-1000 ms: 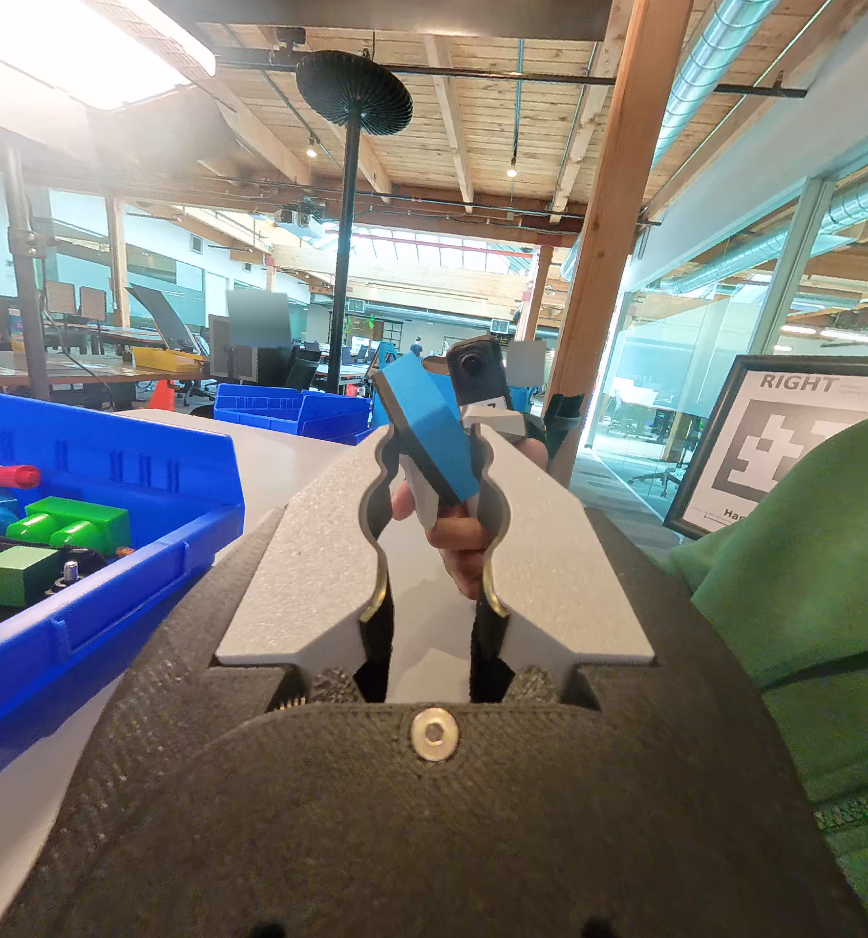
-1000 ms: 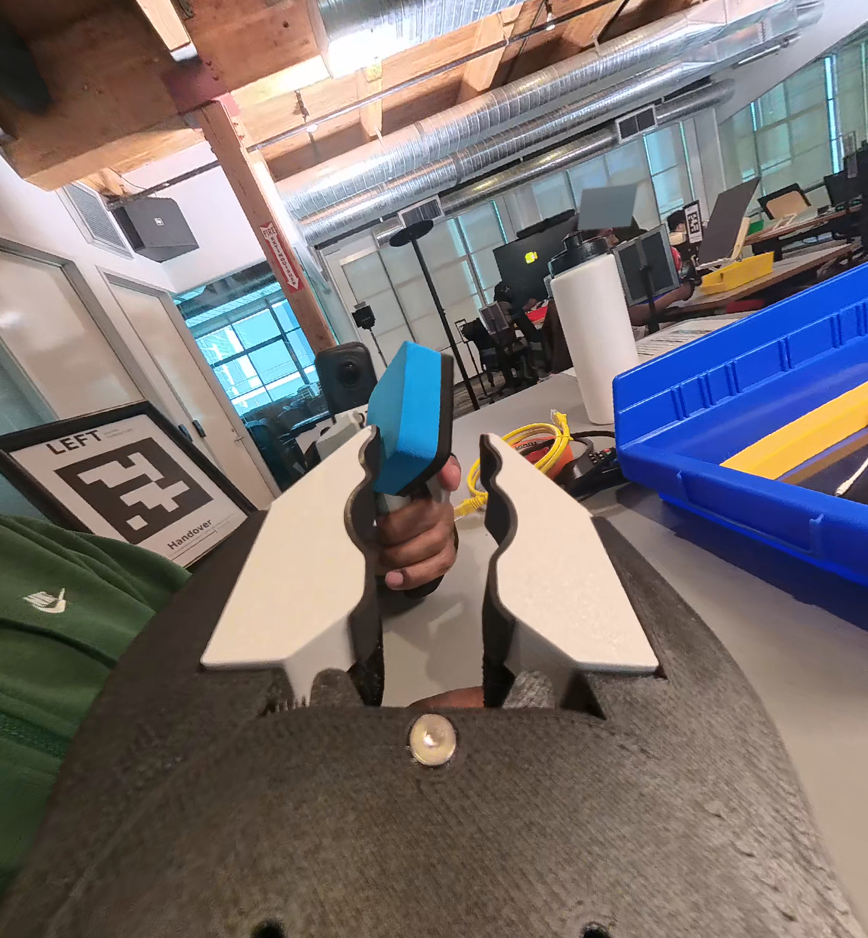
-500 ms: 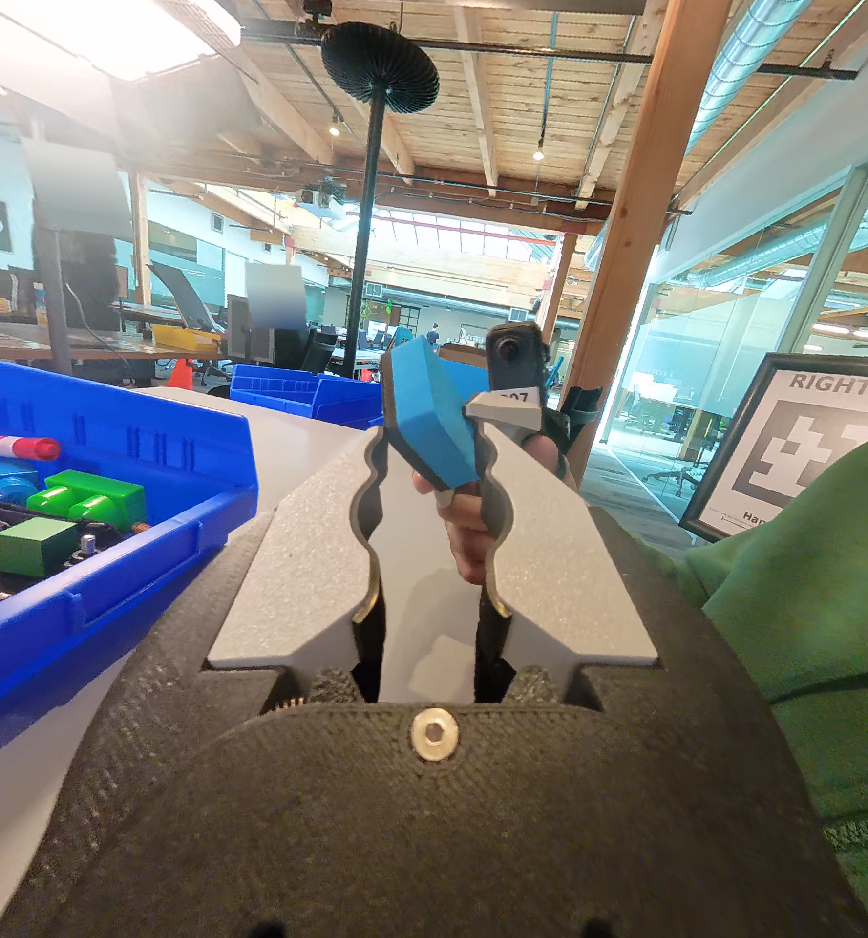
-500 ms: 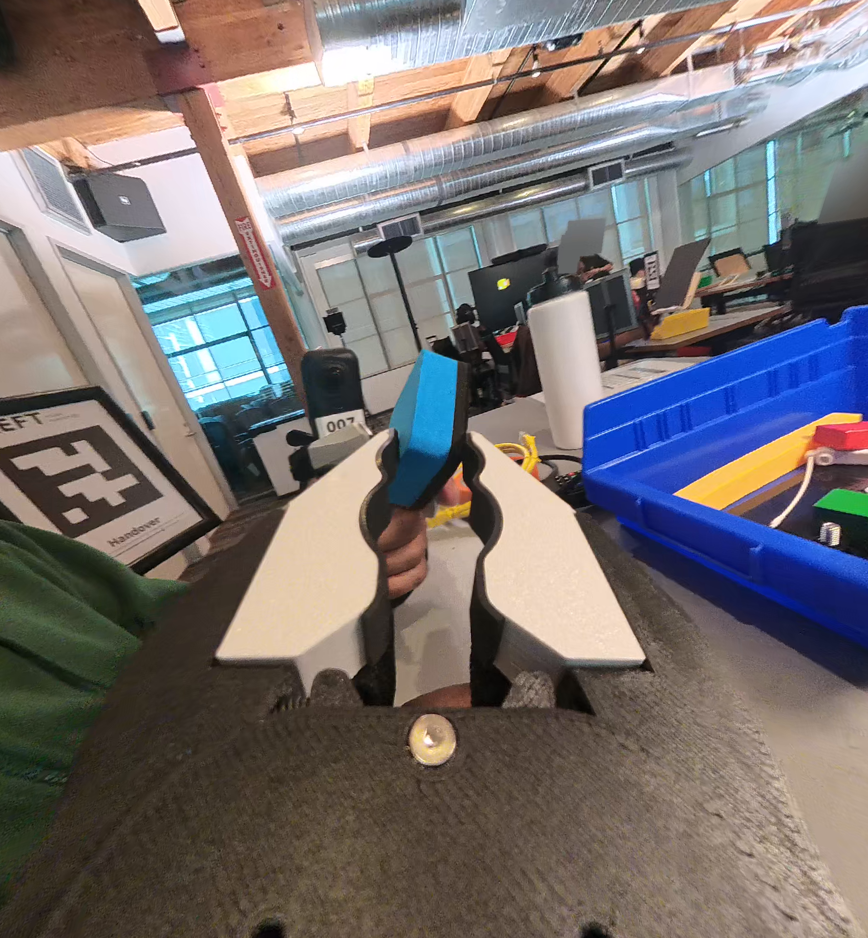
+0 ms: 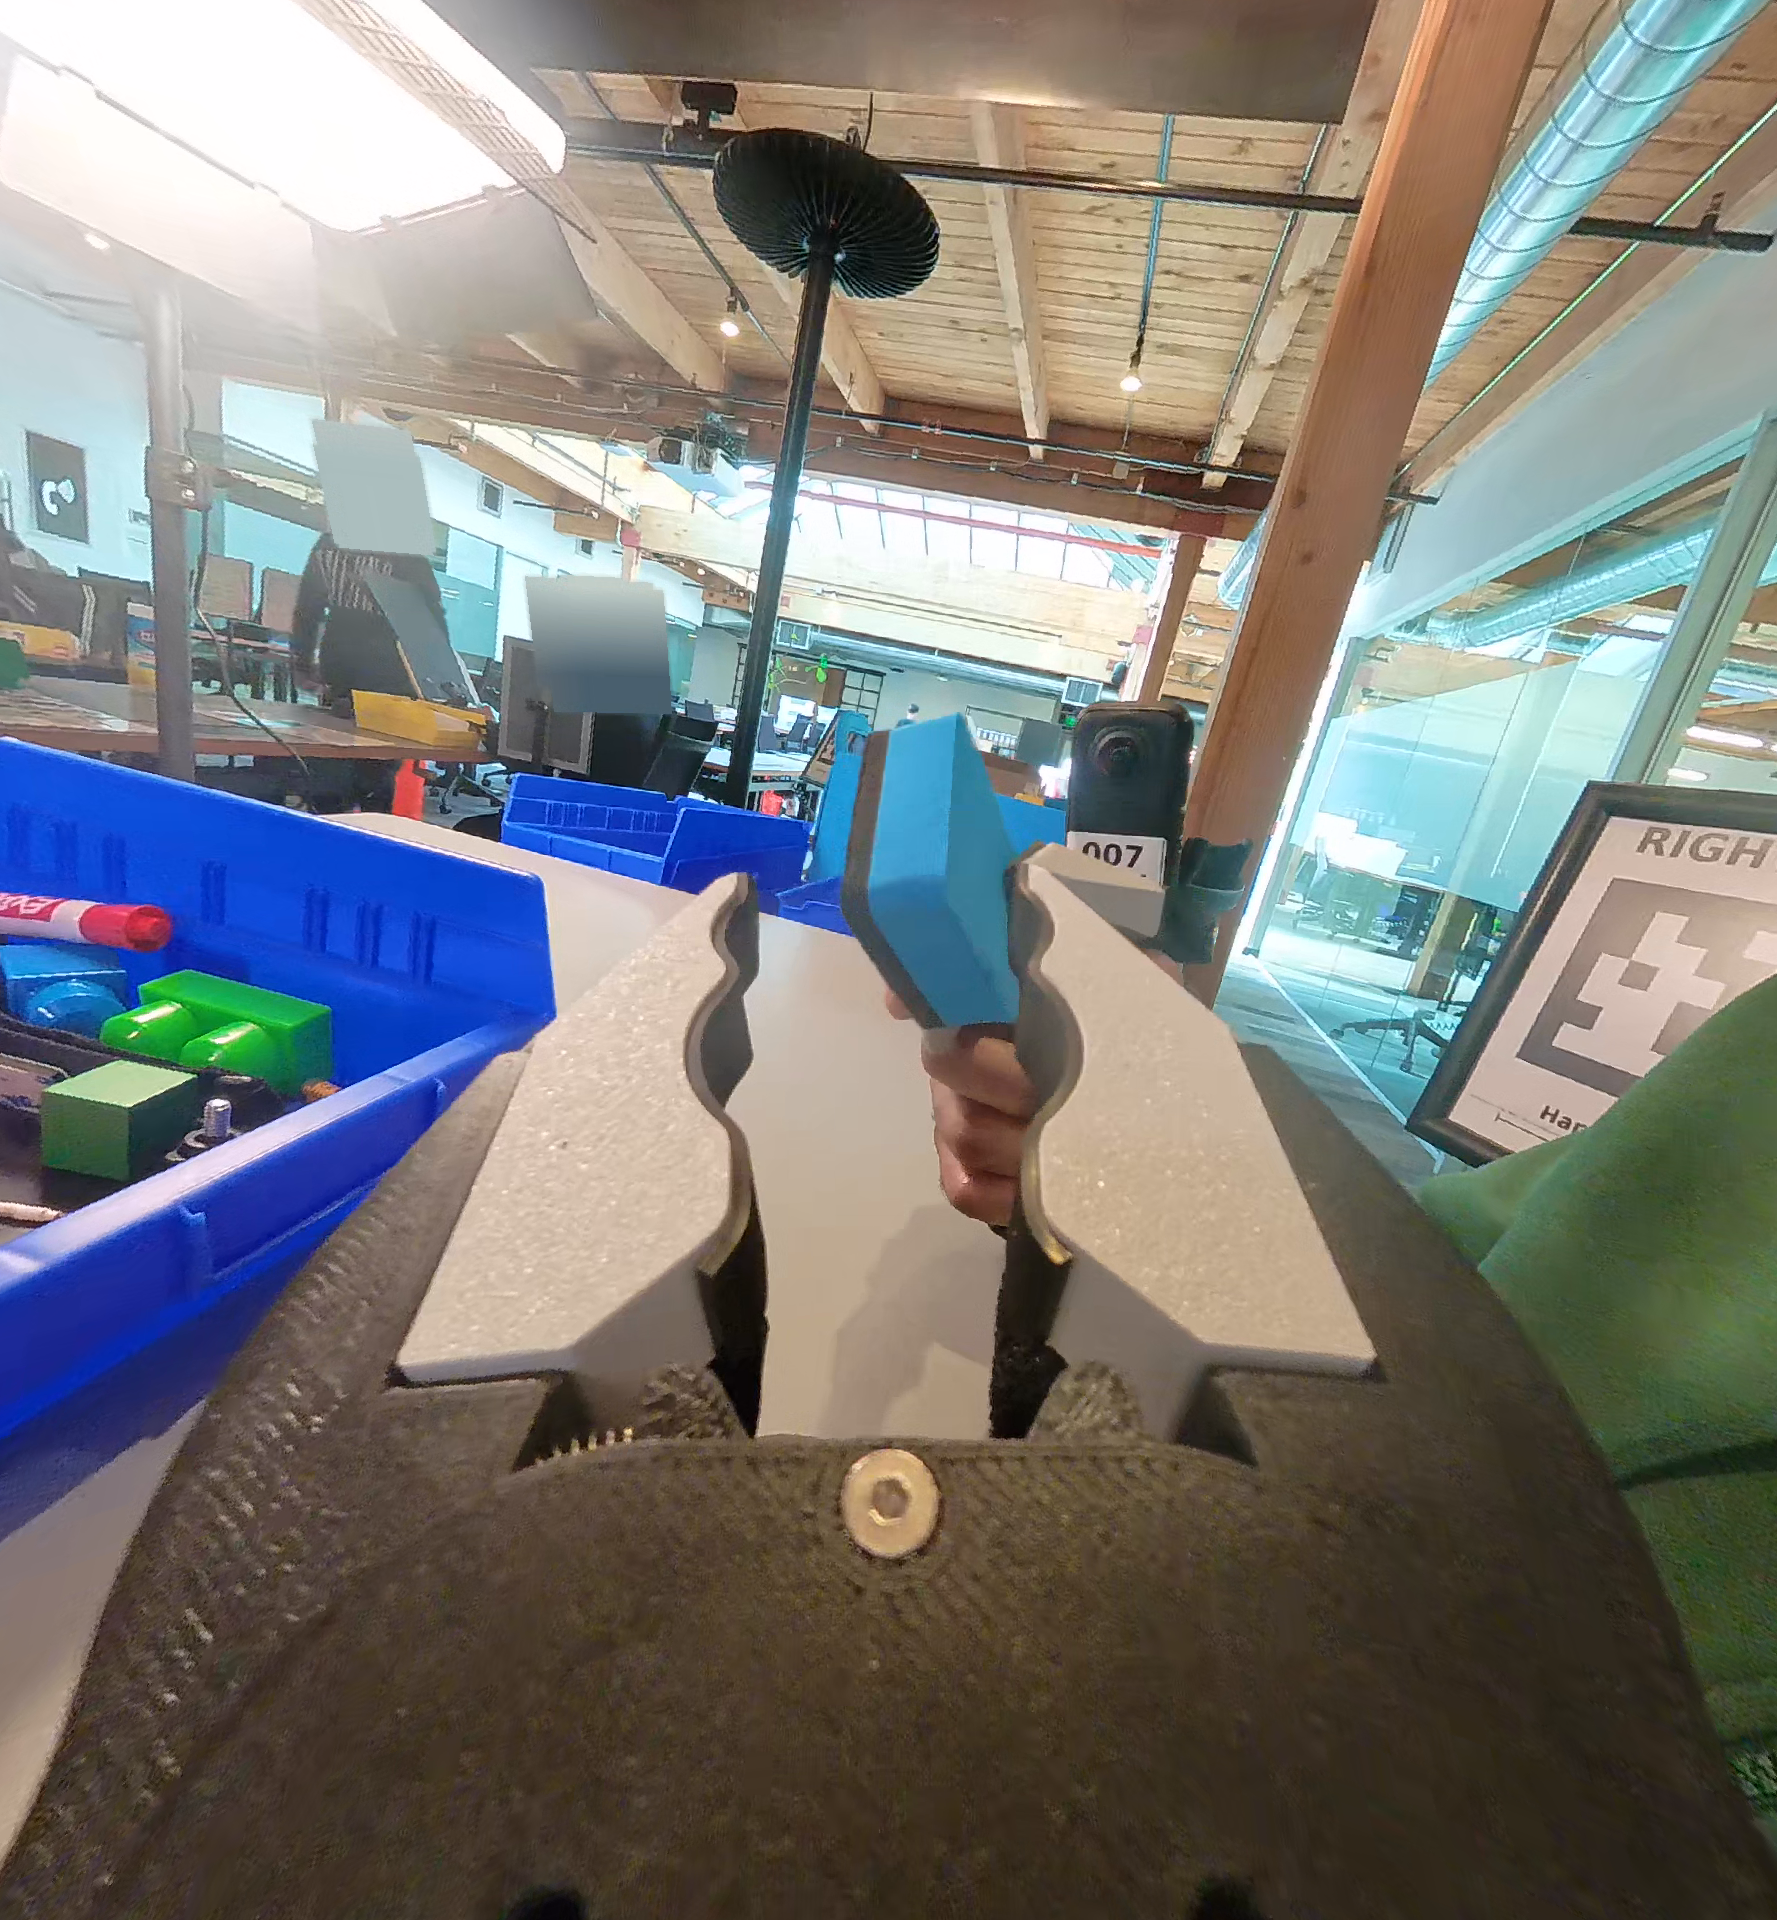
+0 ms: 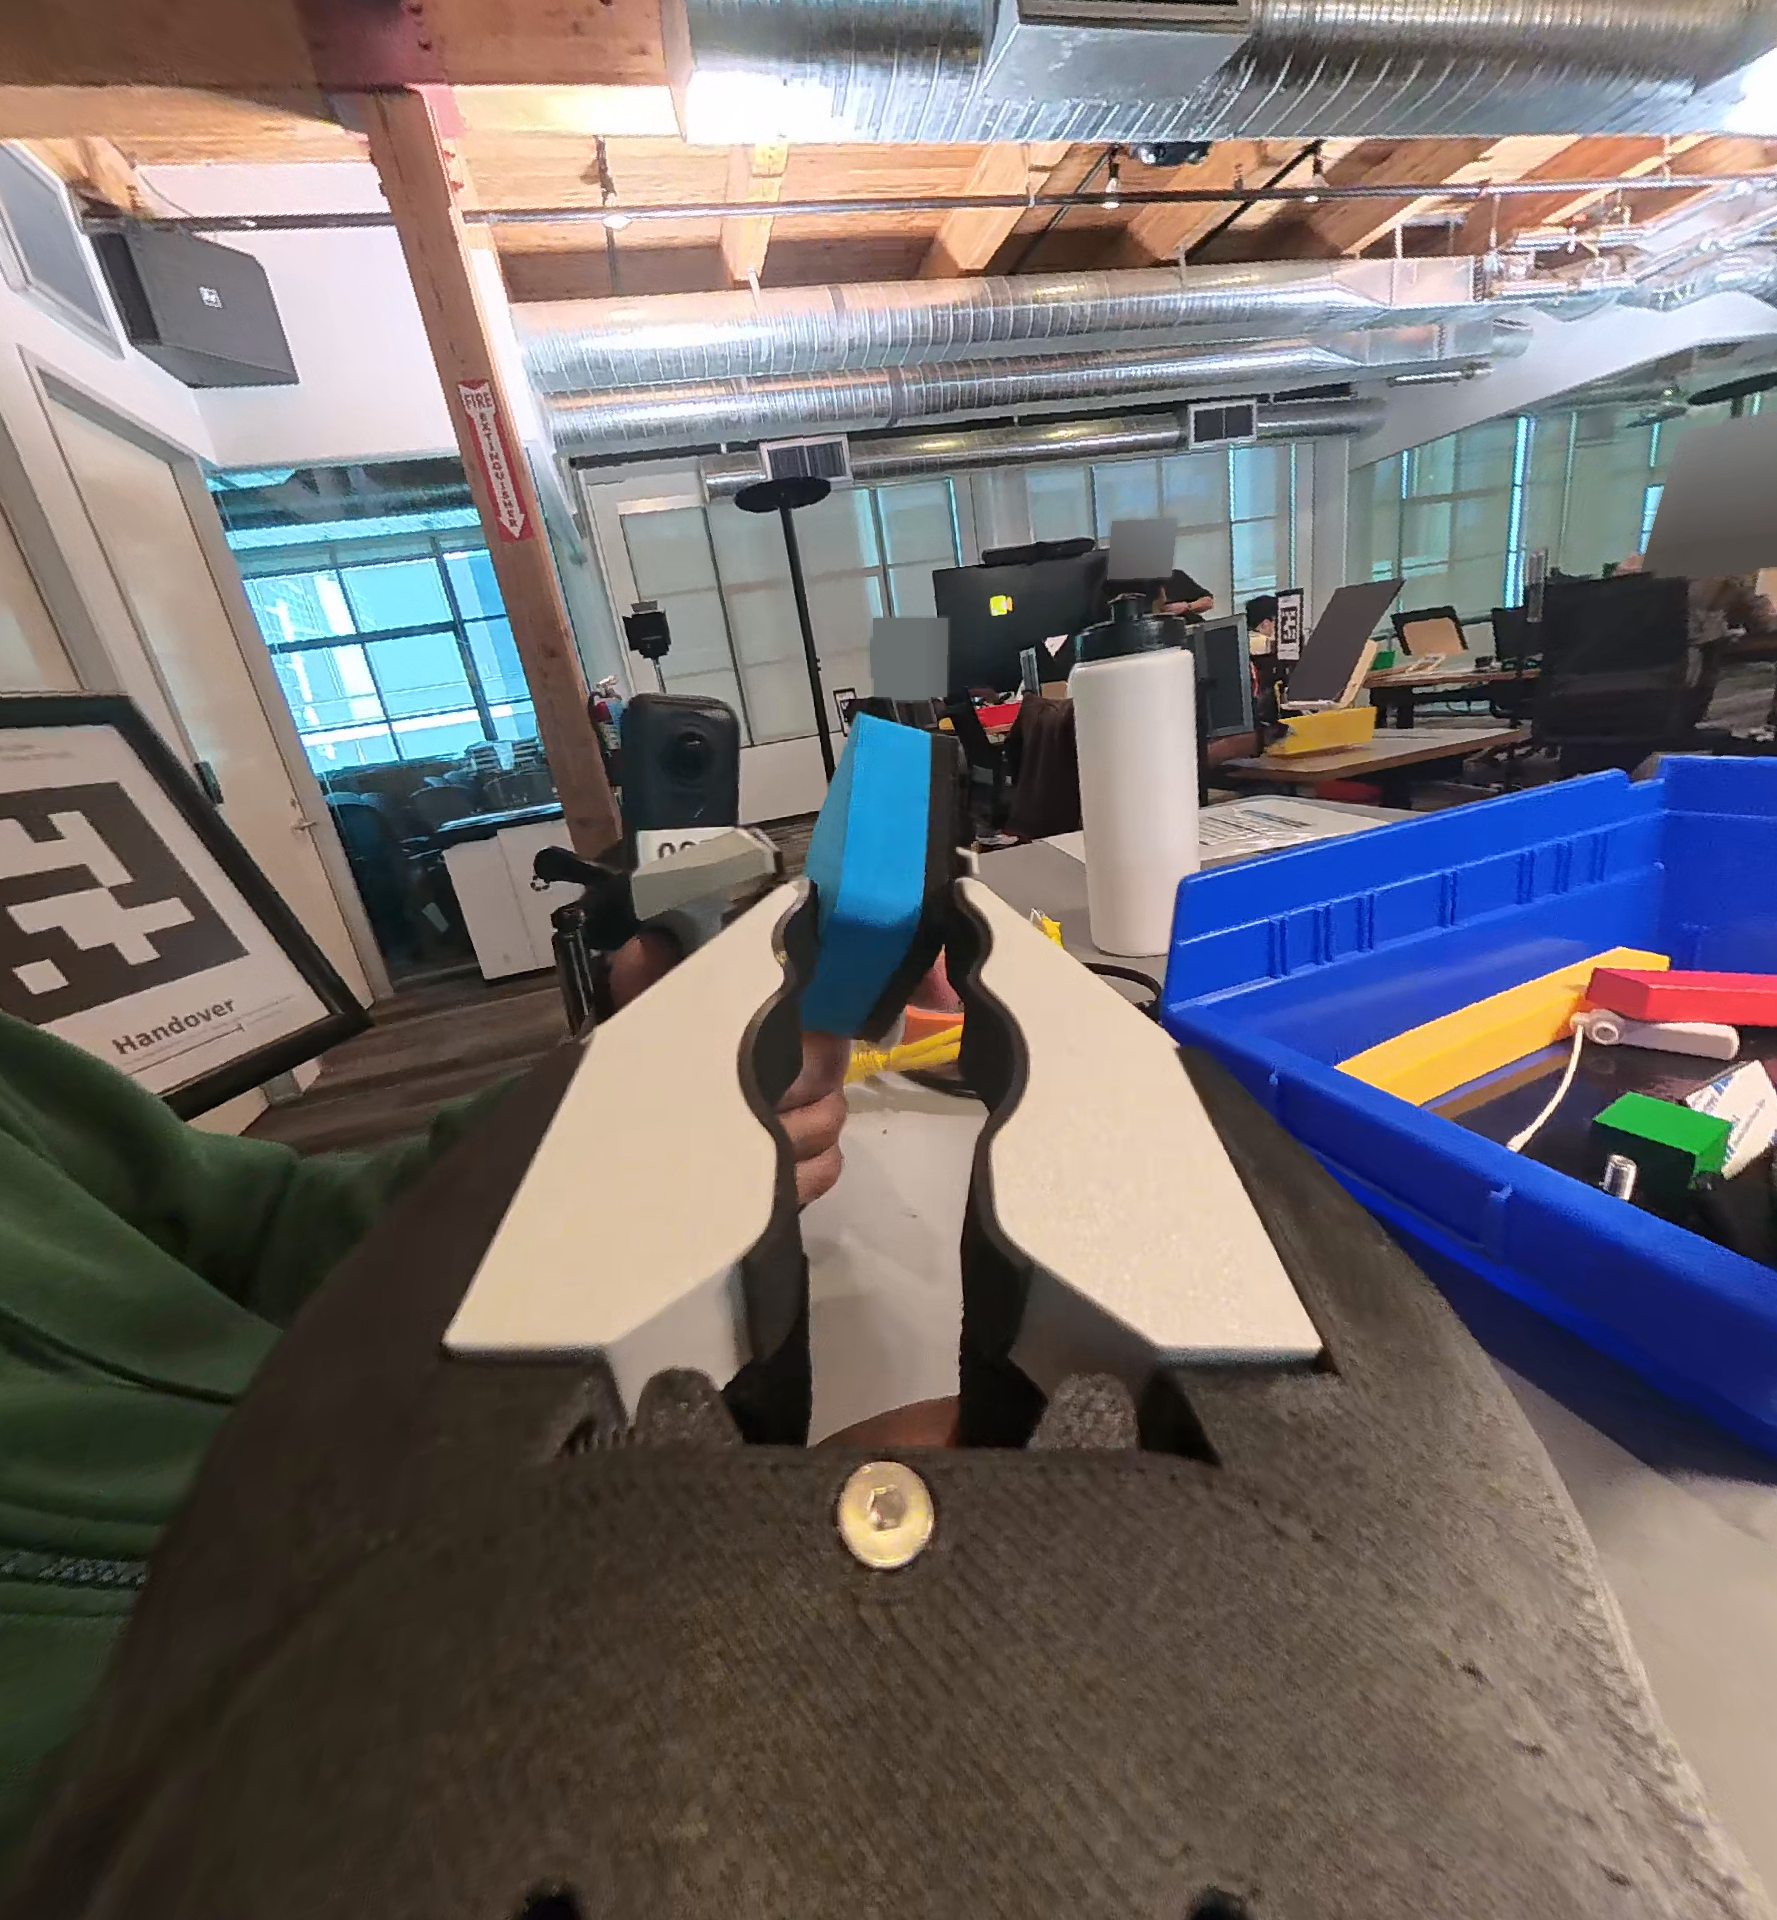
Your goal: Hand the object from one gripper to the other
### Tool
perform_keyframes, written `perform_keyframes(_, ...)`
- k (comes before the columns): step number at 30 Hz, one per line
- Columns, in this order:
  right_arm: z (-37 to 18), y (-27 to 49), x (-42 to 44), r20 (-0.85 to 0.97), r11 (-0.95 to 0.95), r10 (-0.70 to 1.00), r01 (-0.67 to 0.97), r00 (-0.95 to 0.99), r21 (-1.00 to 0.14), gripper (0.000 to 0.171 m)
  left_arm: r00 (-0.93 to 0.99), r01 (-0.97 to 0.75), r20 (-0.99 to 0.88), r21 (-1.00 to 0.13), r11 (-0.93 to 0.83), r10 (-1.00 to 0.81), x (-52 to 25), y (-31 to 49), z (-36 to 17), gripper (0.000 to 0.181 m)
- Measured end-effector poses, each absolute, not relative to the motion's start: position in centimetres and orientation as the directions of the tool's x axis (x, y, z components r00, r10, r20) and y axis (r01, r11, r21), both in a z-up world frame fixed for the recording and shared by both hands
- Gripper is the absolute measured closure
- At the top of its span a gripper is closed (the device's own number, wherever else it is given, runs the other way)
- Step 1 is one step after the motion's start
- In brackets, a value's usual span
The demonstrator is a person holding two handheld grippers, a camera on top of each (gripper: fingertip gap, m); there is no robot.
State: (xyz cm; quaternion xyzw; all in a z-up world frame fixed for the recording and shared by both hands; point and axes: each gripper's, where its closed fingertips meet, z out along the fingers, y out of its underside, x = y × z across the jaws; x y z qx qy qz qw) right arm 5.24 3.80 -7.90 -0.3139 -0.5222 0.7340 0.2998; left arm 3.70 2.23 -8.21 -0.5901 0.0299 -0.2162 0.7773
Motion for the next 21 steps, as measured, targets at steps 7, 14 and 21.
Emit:
perform_keyframes(7,-8.2,3.4,5.2,-0.138,-0.259,0.767,-0.105,-0.627,-0.960,0.145,0.898,0.252,0.152,-0.947,0.199,-0.413,4.8,2.0,-8.4,0.155)
perform_keyframes(14,-7.5,3.6,5.5,-0.092,-0.237,0.790,-0.164,-0.606,-0.958,0.140,0.920,0.184,0.088,-0.958,0.220,-0.382,4.9,1.9,-8.3,0.157)
perform_keyframes(21,-7.6,3.2,5.8,-0.091,-0.241,0.771,-0.155,-0.630,-0.958,0.145,0.907,0.141,0.050,-0.971,0.191,-0.419,6.1,2.0,-9.0,0.157)
